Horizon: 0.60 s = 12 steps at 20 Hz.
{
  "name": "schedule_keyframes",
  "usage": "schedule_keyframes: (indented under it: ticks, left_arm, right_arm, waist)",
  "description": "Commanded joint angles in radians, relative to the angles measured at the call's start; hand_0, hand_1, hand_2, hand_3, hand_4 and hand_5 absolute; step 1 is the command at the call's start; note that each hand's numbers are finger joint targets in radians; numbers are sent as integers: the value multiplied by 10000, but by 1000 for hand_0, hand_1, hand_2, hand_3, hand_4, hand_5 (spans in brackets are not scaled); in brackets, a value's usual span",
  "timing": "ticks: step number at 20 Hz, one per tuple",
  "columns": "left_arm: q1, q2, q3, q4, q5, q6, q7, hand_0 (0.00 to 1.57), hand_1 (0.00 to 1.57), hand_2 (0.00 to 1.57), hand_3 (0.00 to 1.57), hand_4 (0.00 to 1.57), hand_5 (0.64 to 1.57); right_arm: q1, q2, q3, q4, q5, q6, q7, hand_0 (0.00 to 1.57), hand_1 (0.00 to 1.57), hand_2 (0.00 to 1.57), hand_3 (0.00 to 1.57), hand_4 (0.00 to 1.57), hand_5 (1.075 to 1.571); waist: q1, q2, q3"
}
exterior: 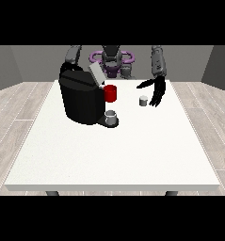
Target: Insert the coffee pod into the coffee machine and close the lid
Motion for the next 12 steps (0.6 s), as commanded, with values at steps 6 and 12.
schedule_keyframes:
  ticks: [6,12]
  left_arm:
    - [-336,218,-604,802,-1385,522,76,580,580,719,472,0,1571]
    - [-487,283,-554,1760,-2069,1379,-975,645,645,788,527,0,1571]
  right_arm:
    - [90,-346,-344,695,-303,522,-645,0,0,0,0,386,1571]
    - [-56,64,111,21,-20,66,-2,0,0,0,0,476,1571]
  waist:
    - [-225,87,4]
    - [-460,124,-3]
